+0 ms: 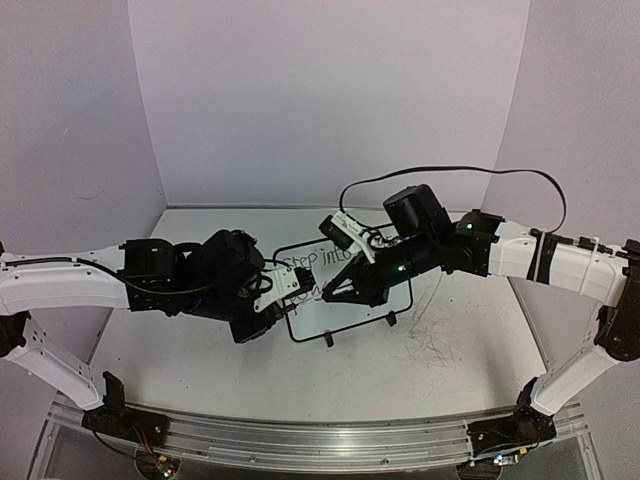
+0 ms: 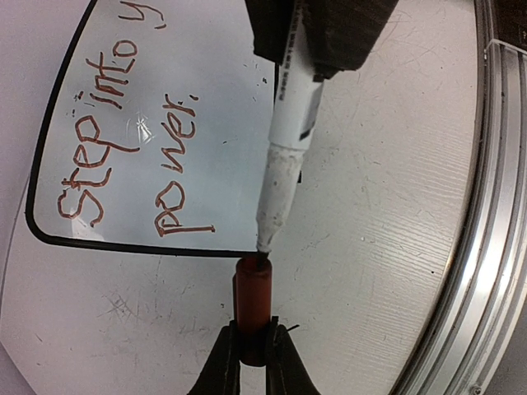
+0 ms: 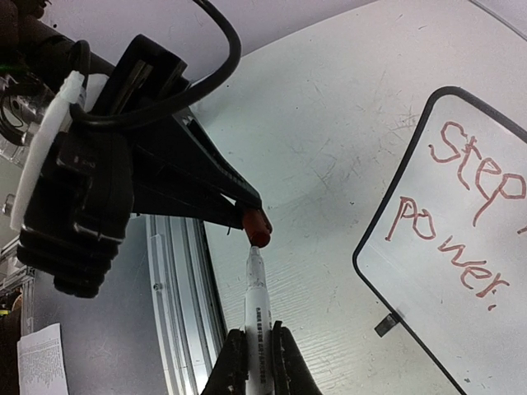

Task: Write a sentence on the whiteboard
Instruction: Insert the whiteboard marker without the cap into the pen cap.

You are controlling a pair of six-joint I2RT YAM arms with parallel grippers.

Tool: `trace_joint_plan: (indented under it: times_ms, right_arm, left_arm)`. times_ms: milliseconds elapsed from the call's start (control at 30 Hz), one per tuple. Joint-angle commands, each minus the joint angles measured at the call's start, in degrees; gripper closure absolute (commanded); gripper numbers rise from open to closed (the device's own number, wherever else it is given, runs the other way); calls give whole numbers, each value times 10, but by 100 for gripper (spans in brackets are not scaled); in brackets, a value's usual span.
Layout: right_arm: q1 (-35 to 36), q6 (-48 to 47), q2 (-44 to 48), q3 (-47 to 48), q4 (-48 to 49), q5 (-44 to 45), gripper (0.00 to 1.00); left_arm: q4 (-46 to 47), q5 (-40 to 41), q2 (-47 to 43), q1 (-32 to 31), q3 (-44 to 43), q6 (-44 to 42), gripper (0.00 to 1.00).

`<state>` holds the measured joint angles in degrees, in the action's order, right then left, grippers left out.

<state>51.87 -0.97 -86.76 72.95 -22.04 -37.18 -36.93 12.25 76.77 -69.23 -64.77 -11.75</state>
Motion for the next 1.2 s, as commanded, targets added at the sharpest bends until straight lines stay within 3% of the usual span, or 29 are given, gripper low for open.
trace_joint_plan:
  times_ms: [0,400,600,1167]
  right_arm:
    - [4,5,-4,12,21,-9,100]
    - [4,5,-23,23,23,0,100]
    - [7,-11,-39,39,19,-46,100]
    - [24,-38,-79,73,-7,-108,100]
  left_arm:
    - [19,8,-18,-4,-1,4,100]
    - [20,10,-30,-6,3,4,100]
    - [20,11,-29,-8,-6,-5,100]
    - [31,45,16,-70,-112,-61,100]
